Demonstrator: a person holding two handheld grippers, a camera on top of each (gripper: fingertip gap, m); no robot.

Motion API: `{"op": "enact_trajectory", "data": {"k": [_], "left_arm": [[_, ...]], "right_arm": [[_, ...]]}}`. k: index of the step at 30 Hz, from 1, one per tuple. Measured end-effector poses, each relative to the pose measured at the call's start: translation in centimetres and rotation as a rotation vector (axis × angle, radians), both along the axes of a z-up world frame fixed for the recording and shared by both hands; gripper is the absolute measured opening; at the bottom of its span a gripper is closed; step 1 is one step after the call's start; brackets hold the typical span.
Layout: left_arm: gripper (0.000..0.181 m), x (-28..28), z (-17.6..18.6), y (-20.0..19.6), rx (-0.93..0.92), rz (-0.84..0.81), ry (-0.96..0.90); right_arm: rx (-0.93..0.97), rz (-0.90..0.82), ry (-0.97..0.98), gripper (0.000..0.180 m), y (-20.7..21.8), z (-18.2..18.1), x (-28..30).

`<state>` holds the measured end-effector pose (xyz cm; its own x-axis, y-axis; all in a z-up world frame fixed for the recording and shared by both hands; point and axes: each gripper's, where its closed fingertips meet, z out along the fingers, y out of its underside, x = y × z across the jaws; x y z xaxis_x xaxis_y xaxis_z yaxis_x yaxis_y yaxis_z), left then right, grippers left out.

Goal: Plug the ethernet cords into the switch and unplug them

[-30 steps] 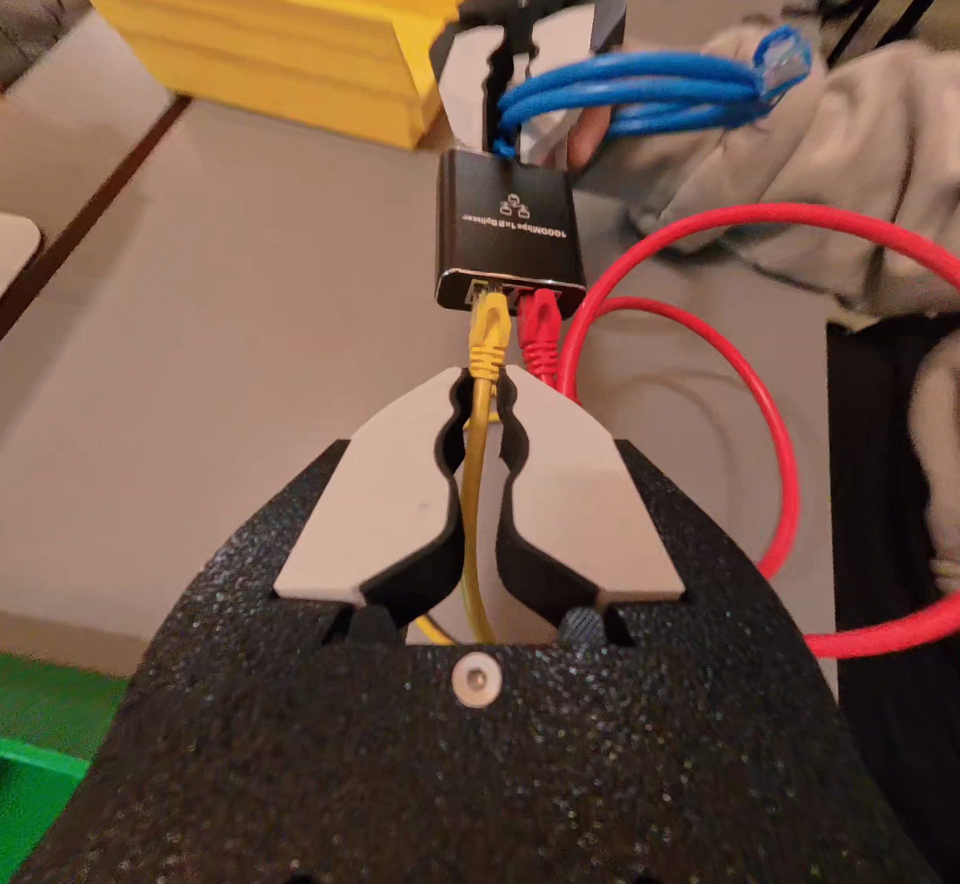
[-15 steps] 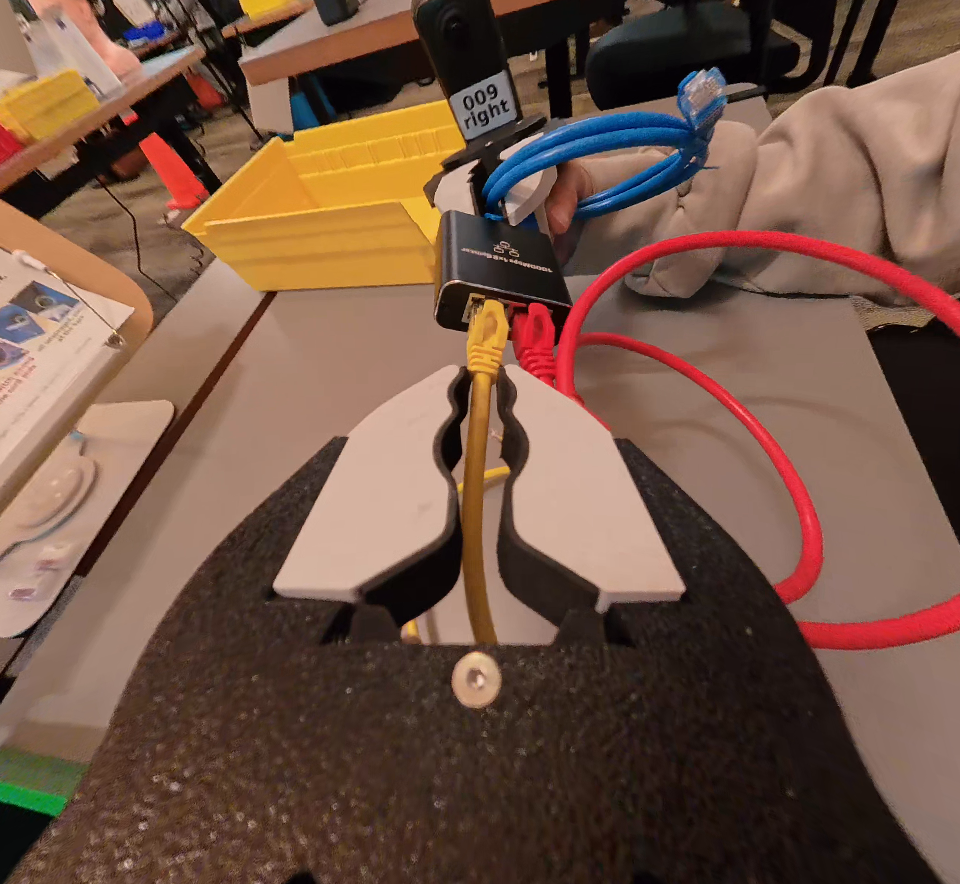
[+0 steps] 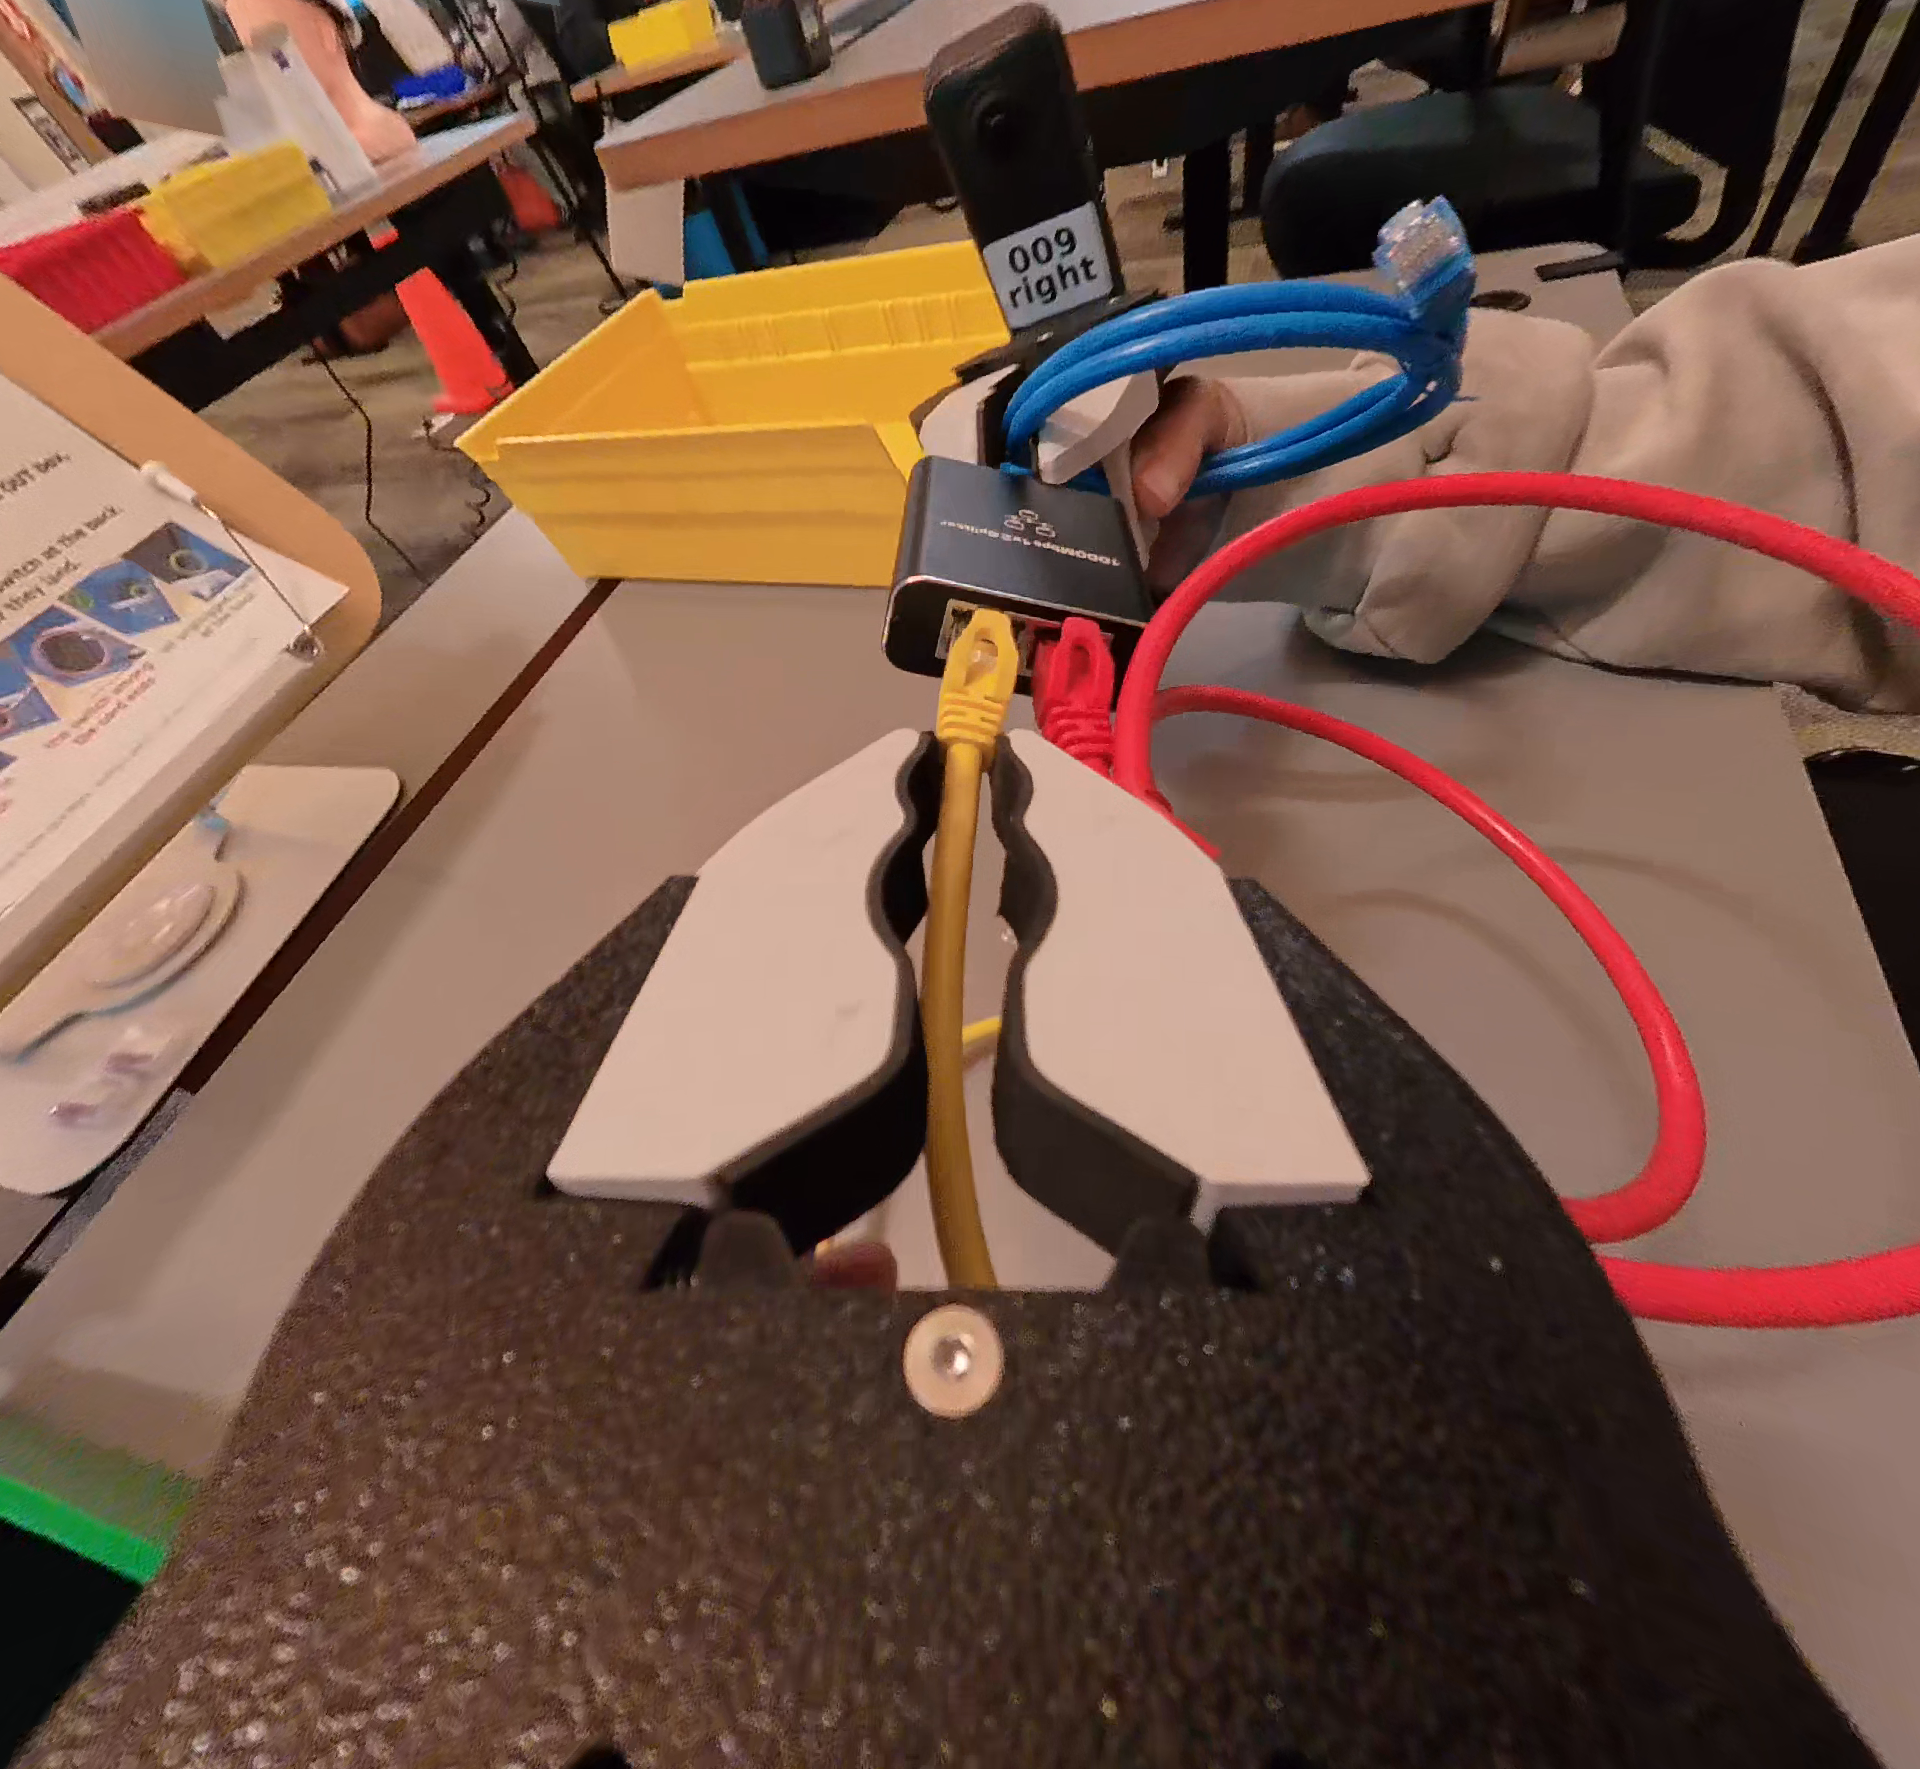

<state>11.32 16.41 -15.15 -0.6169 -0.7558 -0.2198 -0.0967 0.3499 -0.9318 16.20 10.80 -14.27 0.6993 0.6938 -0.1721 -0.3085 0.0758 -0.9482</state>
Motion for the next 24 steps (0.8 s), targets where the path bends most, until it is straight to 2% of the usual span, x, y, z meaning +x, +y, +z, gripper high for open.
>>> {"op": "enact_trajectory", "data": {"k": [3, 10, 14, 18, 21, 24], "left_arm": [[0.008, 0.1, 0.1, 0.2, 0.007, 0.021, 0.023], [0.007, 0.2, -1.5, 1.2, 0.183, 0.052, 0.095], [0.007, 0.2, -2.0, 1.1, 0.170, 0.033, 0.127], [0.007, 0.0, -5.4, 1.0, 0.389, 0.008, 0.221], [0.009, -0.2, -6.3, -0.8, 0.308, -0.047, 0.228], [0.009, 0.7, -4.4, -0.3, 0.209, 0.014, 0.146]], "right_arm": [[-0.001, -0.006, 0.006, 0.011, 0.1, 0.0, 0.0], [-0.071, -0.035, -0.063, 0.011, 1.0, -1.4, -0.2], [-0.068, -0.033, -0.065, 0.010, 0.9, -1.3, -0.3], [-0.079, -0.047, -0.111, 0.007, 1.4, -1.5, -1.0], [-0.043, -0.096, -0.082, 0.007, 1.3, -0.8, 0.1], [-0.049, -0.117, -0.118, 0.007, 0.8, -1.2, 0.7]]}}
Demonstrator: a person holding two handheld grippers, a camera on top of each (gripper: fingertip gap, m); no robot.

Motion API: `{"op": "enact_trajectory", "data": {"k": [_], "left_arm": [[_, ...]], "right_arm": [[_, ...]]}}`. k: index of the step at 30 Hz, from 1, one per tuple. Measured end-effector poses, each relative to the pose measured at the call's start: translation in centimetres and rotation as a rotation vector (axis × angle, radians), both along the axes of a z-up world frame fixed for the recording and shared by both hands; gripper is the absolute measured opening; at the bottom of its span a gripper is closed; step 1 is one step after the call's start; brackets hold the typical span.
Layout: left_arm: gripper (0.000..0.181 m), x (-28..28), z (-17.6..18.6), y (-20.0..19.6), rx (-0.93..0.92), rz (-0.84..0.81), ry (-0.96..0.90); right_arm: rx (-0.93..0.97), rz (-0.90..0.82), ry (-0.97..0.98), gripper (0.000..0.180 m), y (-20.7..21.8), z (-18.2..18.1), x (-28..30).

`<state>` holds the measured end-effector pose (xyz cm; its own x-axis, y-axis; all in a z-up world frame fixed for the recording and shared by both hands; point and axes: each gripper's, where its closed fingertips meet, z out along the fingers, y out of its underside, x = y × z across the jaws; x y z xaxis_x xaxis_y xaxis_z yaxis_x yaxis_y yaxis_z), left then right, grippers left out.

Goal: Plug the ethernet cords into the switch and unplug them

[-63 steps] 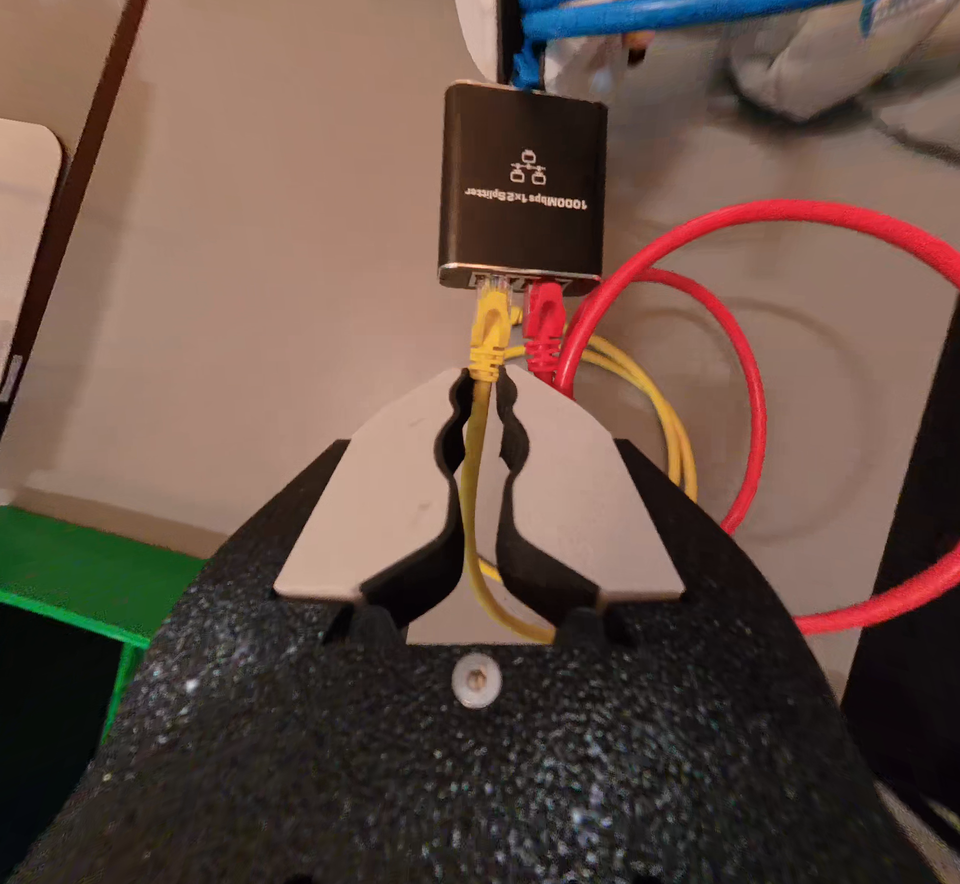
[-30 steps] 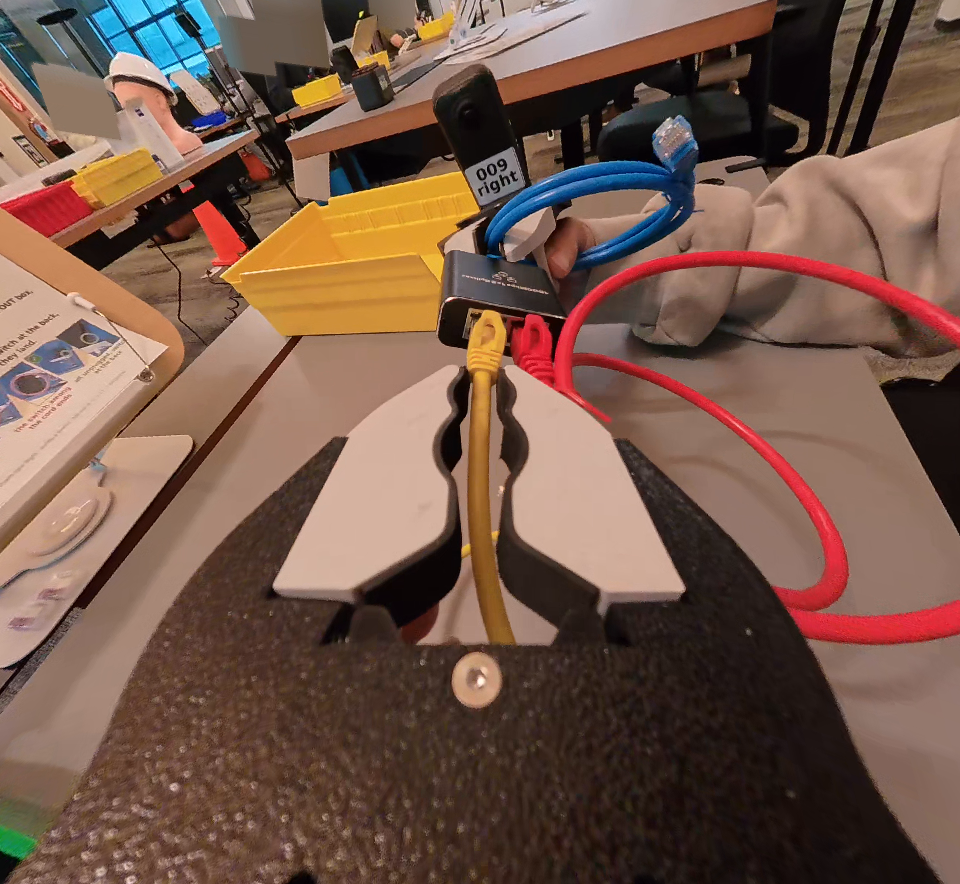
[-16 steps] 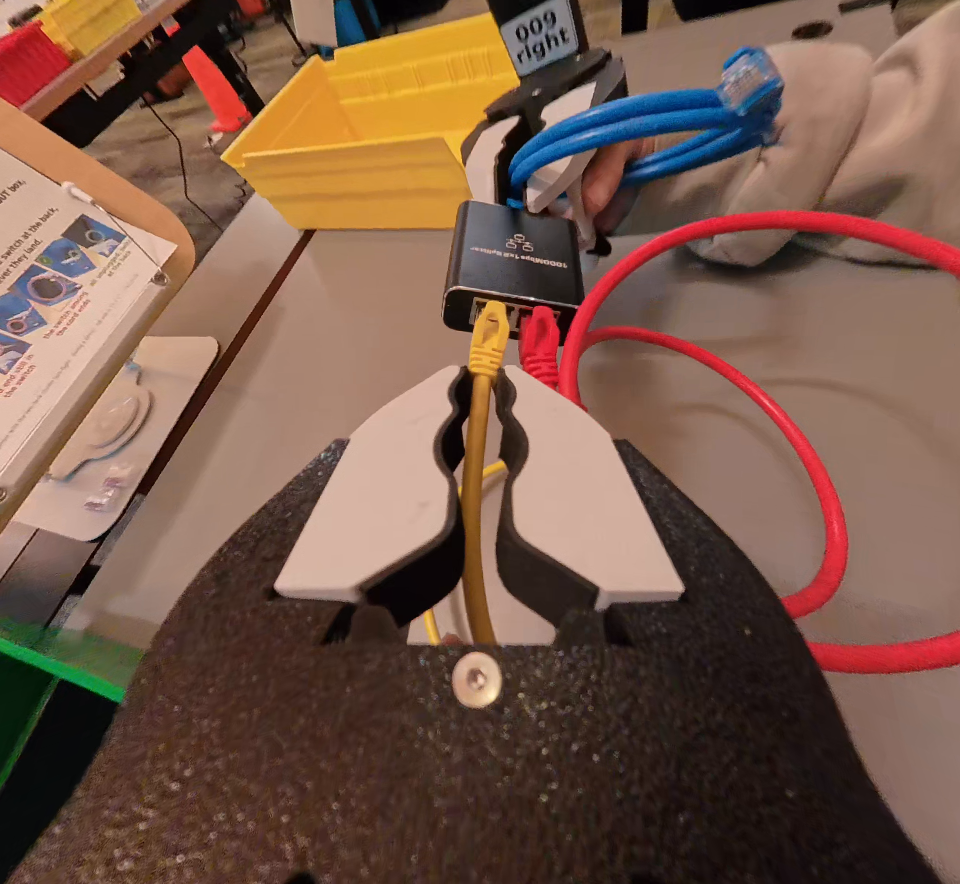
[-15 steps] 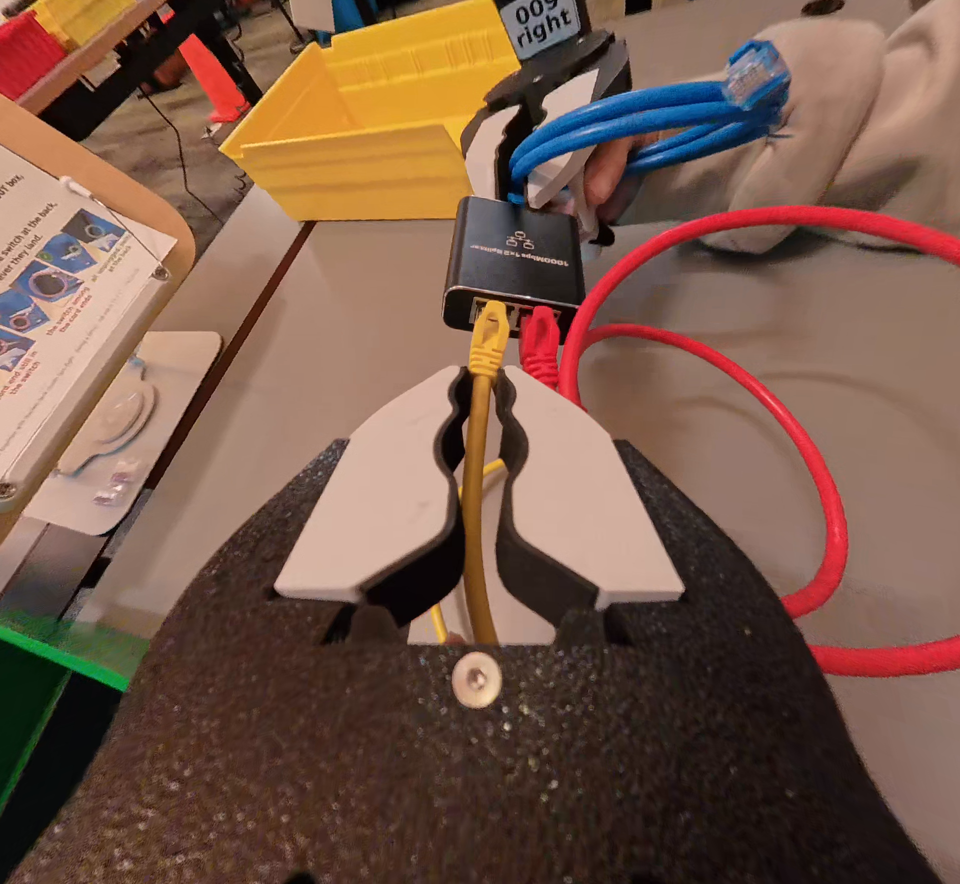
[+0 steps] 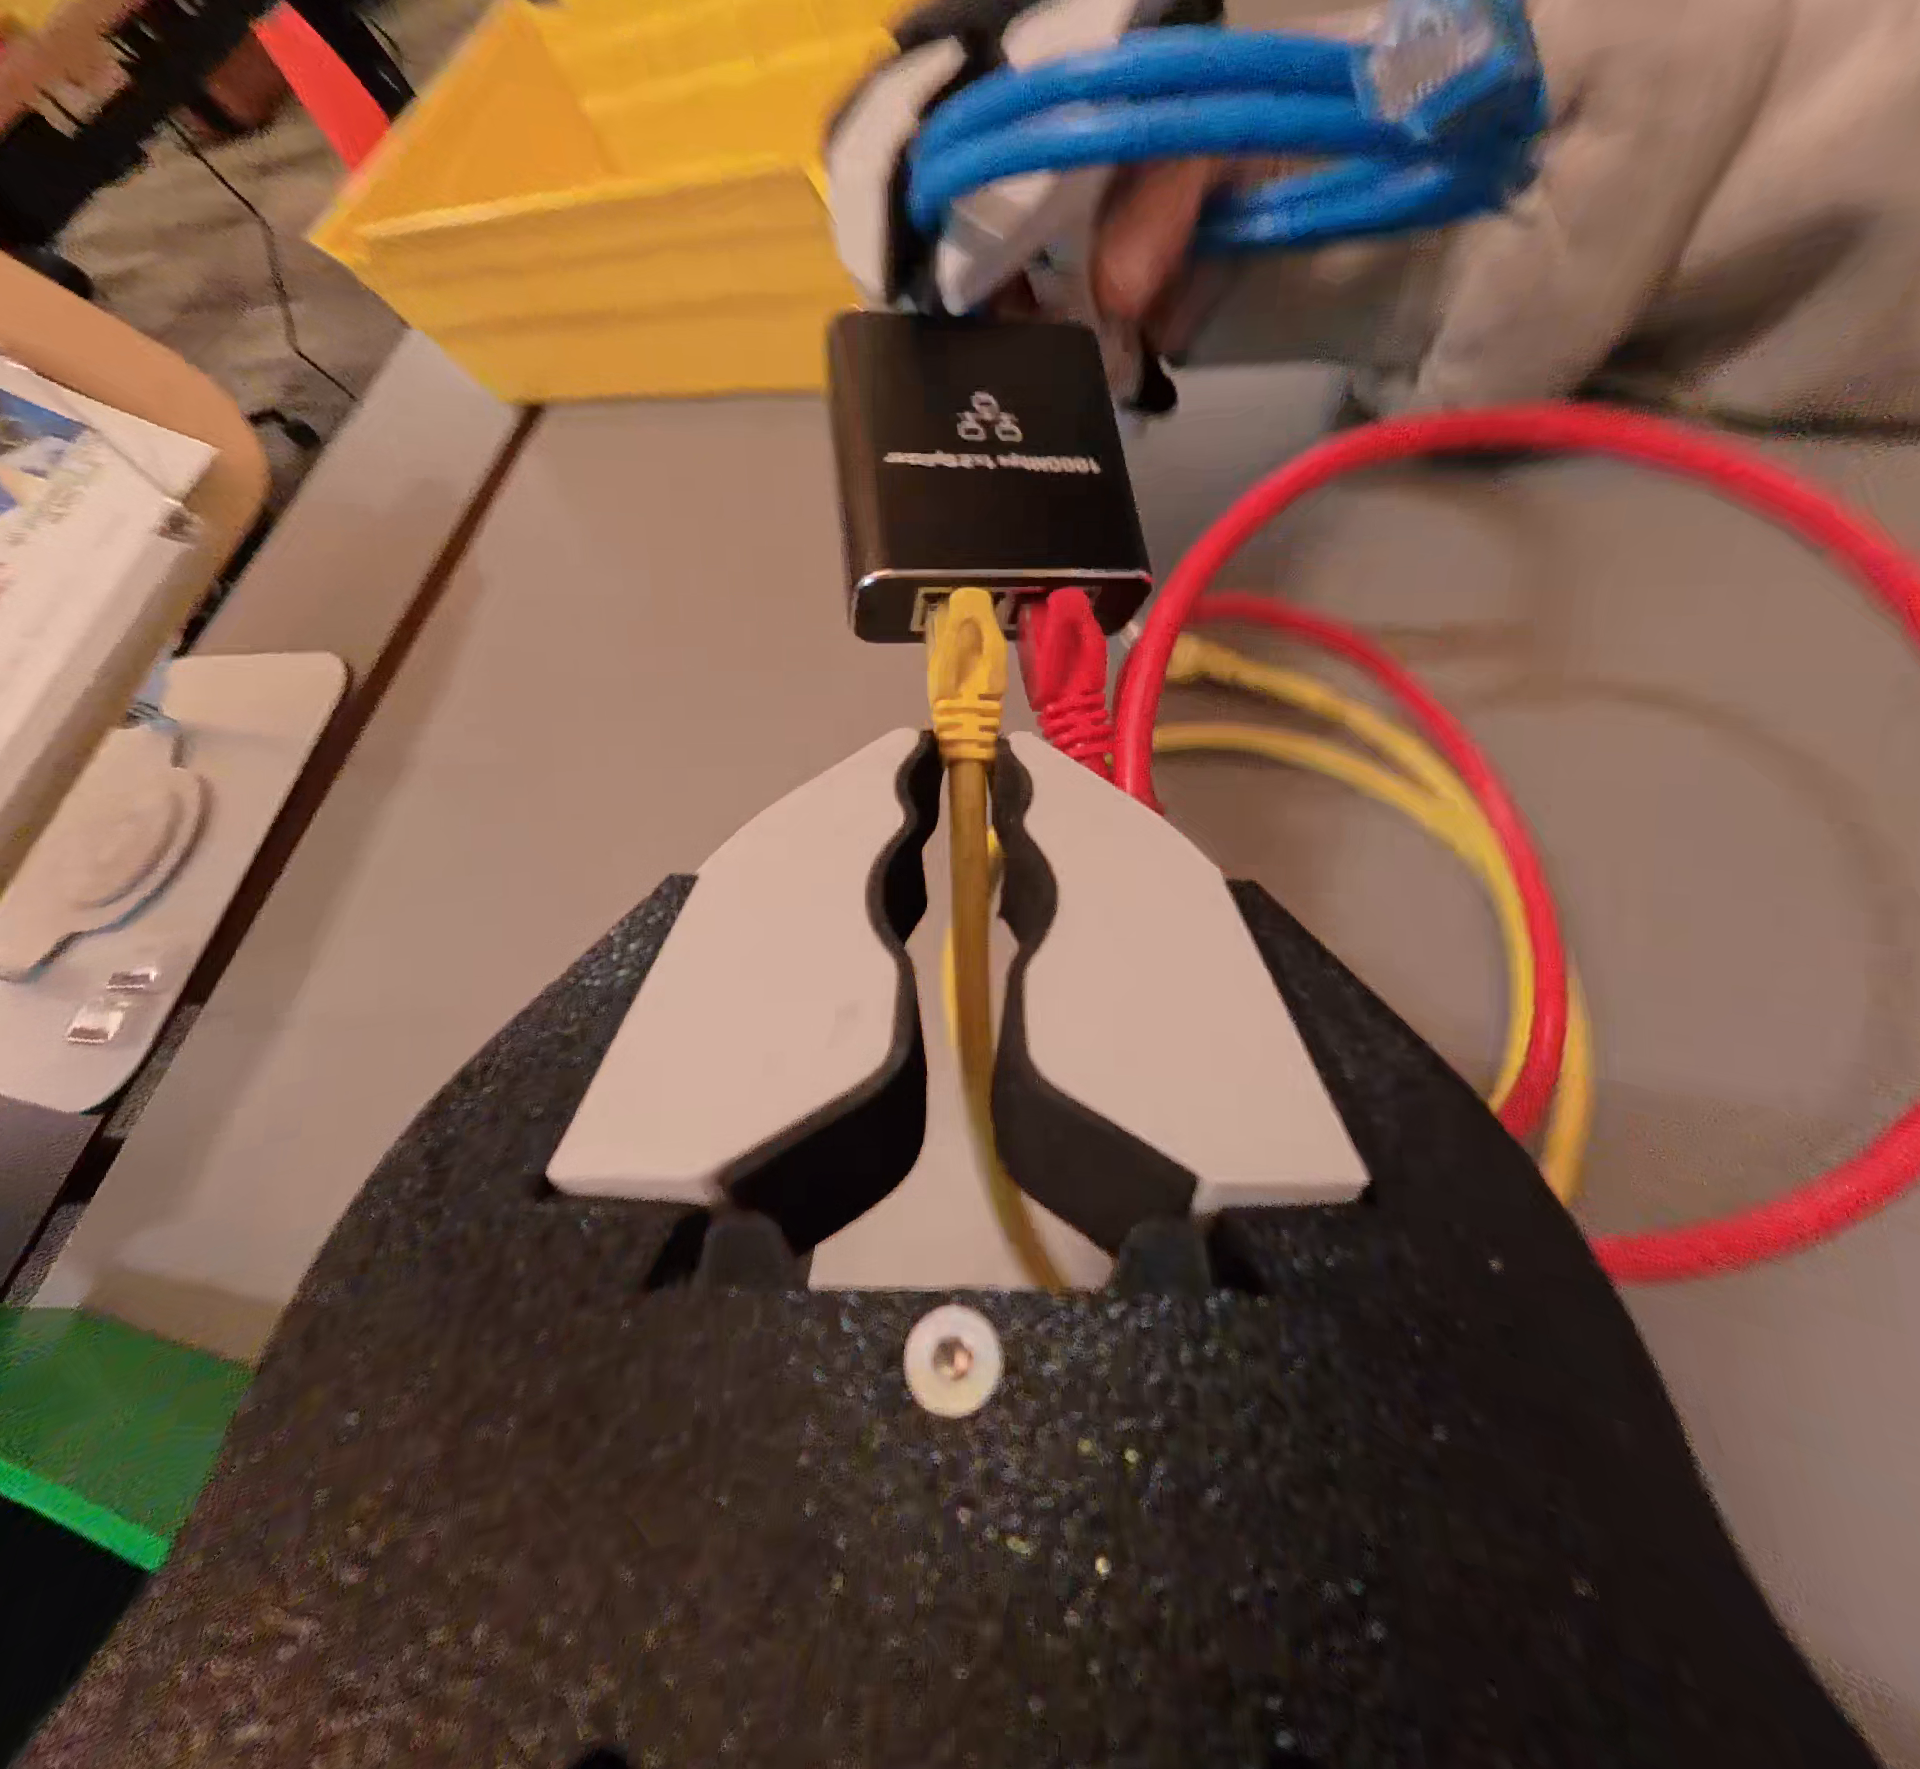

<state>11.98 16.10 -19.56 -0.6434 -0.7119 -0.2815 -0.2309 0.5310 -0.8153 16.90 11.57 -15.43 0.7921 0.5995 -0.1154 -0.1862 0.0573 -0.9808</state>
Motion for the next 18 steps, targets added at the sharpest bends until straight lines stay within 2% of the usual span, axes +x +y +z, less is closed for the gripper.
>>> {"op": "enact_trajectory", "data": {"k": [3, 14, 18], "left_arm": [[0.008, 0.2, 1.6, 0.3, -0.076, 0.008, -0.007], [0.008, -0.5, 2.4, 0.7, -0.269, -0.044, 0.157], [0.008, -0.5, 3.5, 0.7, -0.277, -0.070, 0.148]], "right_arm": [[0.044, -0.022, -0.015, 0.008, -0.1, 0.5, 0.1], [0.046, 0.018, -0.097, 0.018, -0.2, -0.4, -1.0], [0.086, -0.002, -0.090, 0.020, -0.5, 0.1, -0.5]]}}
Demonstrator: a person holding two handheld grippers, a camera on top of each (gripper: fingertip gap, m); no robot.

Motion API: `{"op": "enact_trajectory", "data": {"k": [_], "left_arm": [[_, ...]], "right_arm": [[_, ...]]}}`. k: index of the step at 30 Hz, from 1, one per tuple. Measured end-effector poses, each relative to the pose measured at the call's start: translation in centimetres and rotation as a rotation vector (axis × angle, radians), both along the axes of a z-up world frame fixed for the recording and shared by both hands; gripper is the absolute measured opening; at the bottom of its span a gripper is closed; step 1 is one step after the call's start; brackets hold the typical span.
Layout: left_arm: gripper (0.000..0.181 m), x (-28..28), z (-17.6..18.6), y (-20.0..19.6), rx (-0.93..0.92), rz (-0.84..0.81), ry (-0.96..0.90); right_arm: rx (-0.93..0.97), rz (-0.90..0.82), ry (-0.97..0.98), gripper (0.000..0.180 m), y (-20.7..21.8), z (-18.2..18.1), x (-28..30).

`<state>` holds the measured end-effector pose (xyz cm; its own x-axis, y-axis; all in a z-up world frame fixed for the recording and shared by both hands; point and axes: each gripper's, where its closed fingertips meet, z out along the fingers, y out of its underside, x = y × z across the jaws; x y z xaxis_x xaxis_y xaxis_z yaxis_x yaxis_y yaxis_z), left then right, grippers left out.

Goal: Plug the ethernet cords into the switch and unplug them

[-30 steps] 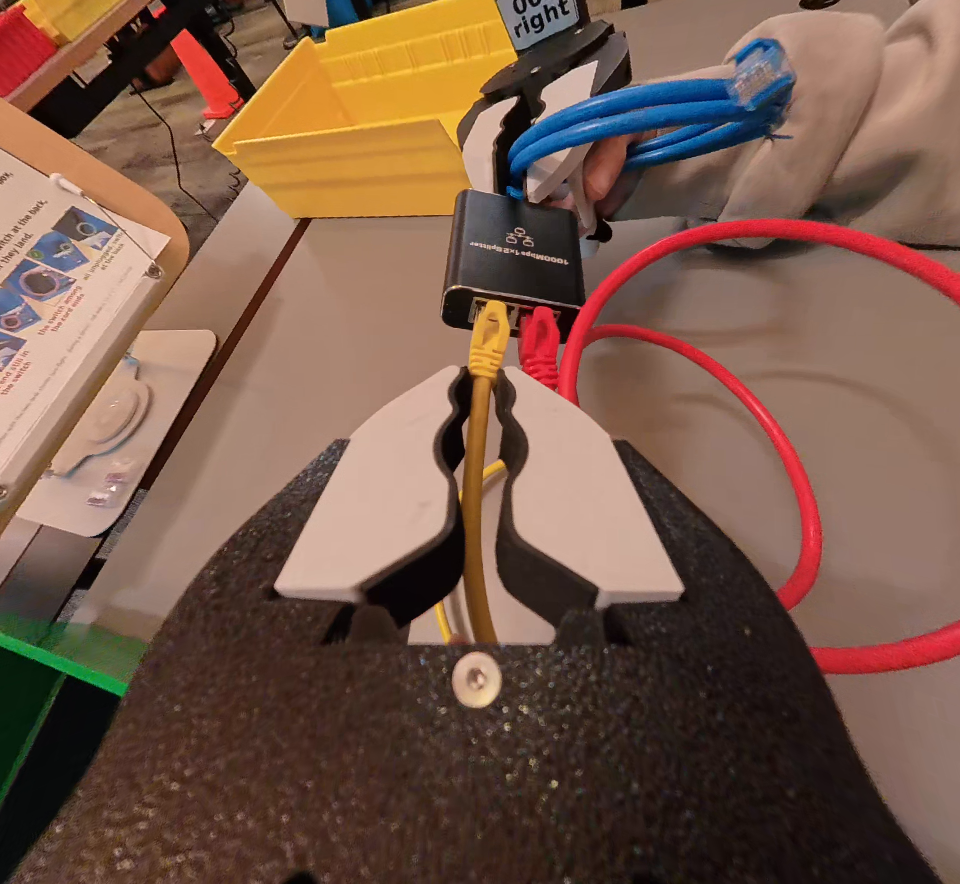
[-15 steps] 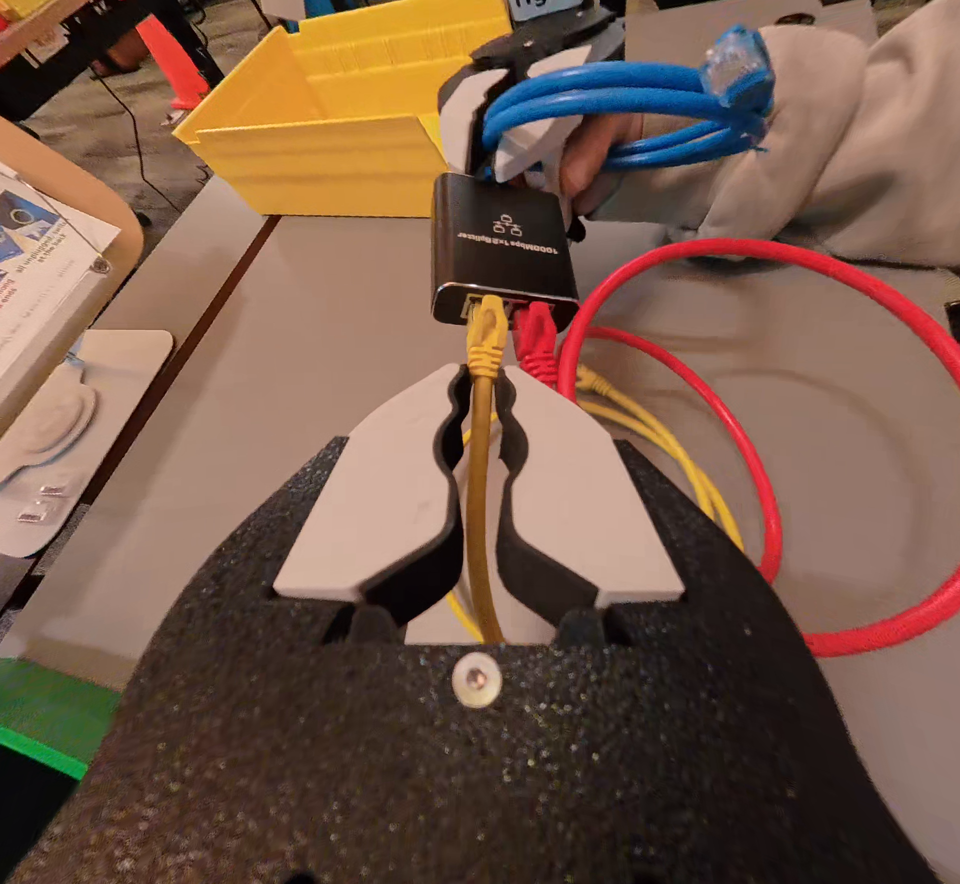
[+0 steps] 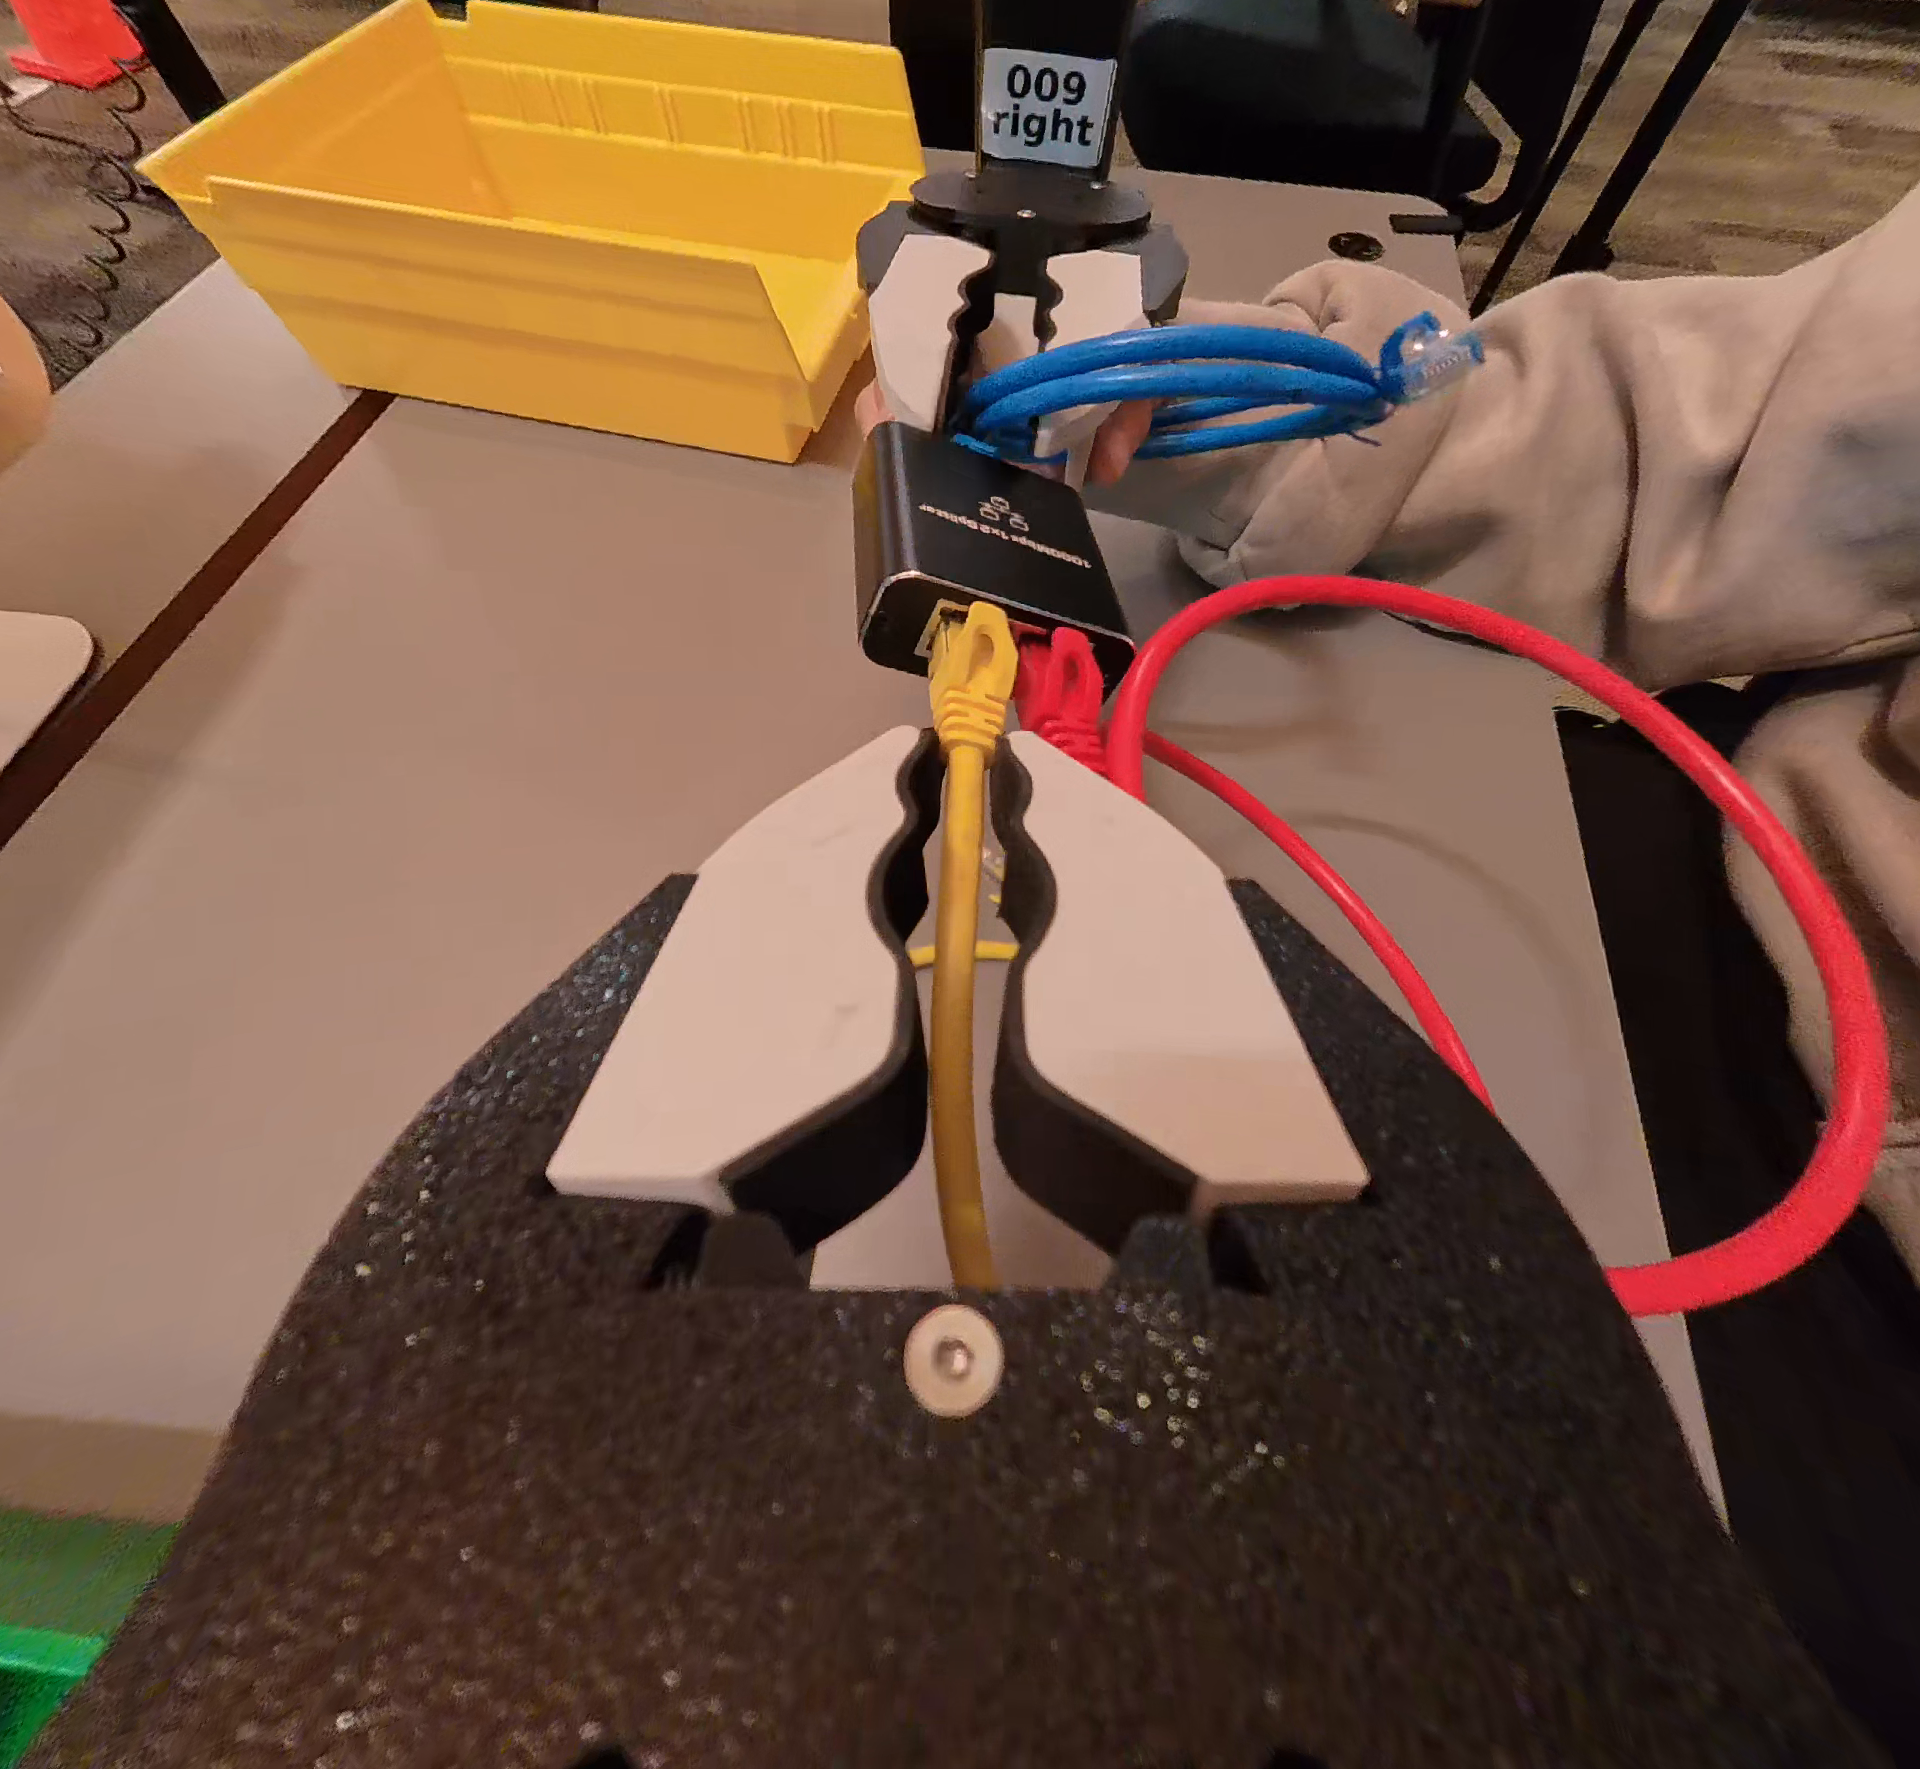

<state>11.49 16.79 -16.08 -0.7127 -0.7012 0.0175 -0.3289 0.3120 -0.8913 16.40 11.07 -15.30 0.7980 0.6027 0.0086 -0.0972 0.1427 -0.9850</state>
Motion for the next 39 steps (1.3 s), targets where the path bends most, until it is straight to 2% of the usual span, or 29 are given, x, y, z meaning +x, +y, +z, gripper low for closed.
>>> {"op": "enact_trajectory", "data": {"k": [6, 10, 15, 17, 19, 20, 21, 25, 29, 33, 36, 37, 39], "left_arm": [[0.009, 0.2, 2.2, -0.9, -0.025, -0.032, -0.042], [0.009, -0.1, 2.9, -1.6, 0.038, -0.084, -0.057], [0.009, -0.4, 3.4, -2.0, 0.067, -0.120, -0.061], [0.009, -0.8, 3.6, -2.4, 0.046, -0.154, -0.067], [0.009, -1.1, 3.6, -2.3, 0.058, -0.163, -0.064], [0.009, -1.0, 3.5, -2.1, 0.072, -0.150, -0.063], [0.009, -1.0, 3.4, -1.9, 0.079, -0.136, -0.060], [0.009, -1.5, 3.5, -2.1, 0.033, -0.151, -0.060], [0.010, -1.3, 4.0, -1.6, 0.004, -0.123, -0.104], [0.046, -0.2, 5.0, -0.8, 0.029, -0.001, -0.200], [0.088, 1.0, 7.2, 0.4, 0.052, 0.162, -0.345], [0.093, 1.2, 8.3, 0.7, 0.063, 0.213, -0.417], [0.081, 0.6, 12.2, 2.0, 0.076, 0.353, -0.635]], "right_arm": [[0.031, -0.061, -0.041, 0.017, -0.5, 0.9, 0.9], [0.006, -0.078, -0.109, 0.022, -0.4, 0.1, 0.7], [0.027, -0.052, -0.168, 0.017, -0.7, 0.1, -0.1], [0.038, -0.028, -0.188, 0.023, -0.6, -0.2, -0.9], [0.026, -0.073, -0.210, 0.040, 0.1, -0.6, -0.8], [0.029, -0.084, -0.205, 0.037, 0.1, -0.5, -0.6], [0.034, -0.060, -0.203, 0.023, -0.2, -0.4, -0.9], [0.032, -0.070, -0.226, 0.015, -0.5, 0.1, -1.4], [0.001, -0.139, -0.213, 0.015, -0.7, 1.1, -1.3], [0.020, -0.208, -0.268, 0.015, -1.7, 3.1, -1.4], [0.022, -0.255, -0.391, 0.015, -3.0, 5.8, -1.6], [0.007, -0.273, -0.446, 0.015, -3.4, 6.8, -1.6], [-0.034, -0.354, -0.542, 0.014, -4.5, 8.8, -0.1]]}}
